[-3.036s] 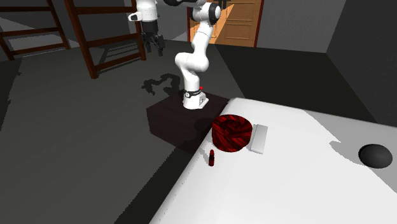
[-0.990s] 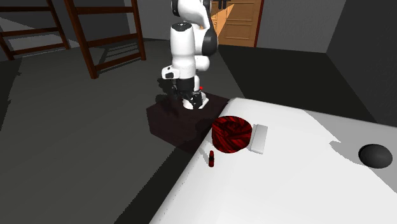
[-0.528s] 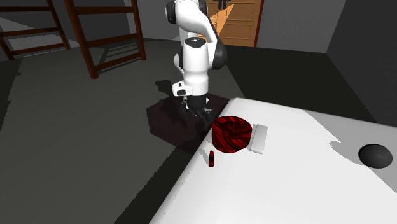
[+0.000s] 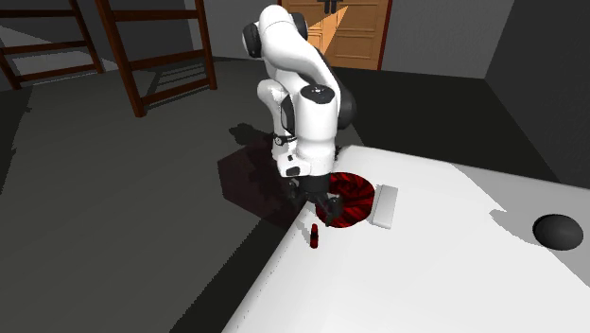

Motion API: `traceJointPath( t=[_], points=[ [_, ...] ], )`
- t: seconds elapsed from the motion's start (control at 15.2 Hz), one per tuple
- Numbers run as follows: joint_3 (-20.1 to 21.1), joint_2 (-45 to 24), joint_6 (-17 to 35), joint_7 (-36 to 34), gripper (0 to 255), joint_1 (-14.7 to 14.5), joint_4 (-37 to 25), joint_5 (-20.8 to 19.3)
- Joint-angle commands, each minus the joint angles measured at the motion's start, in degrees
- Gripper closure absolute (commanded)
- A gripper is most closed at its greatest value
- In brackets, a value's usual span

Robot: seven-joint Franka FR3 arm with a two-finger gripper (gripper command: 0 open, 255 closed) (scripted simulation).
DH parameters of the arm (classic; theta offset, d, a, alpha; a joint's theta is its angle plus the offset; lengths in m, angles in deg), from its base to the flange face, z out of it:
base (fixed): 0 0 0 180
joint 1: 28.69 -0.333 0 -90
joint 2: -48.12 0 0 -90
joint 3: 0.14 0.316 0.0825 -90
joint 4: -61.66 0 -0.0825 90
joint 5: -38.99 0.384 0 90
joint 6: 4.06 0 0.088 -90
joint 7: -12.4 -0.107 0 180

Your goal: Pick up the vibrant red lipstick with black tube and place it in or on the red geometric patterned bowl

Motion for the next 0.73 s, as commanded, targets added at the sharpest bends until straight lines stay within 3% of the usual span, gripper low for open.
traceJointPath(
  t=[0.0, 0.66],
  points=[
    [-0.42, -2.69, -0.54, -0.67, 0, -1.25, -3.22, -1.03],
    [-1.37, -5.56, 3.84, -1.57, 0, -1.82, -1.52, -2.51]
  ],
)
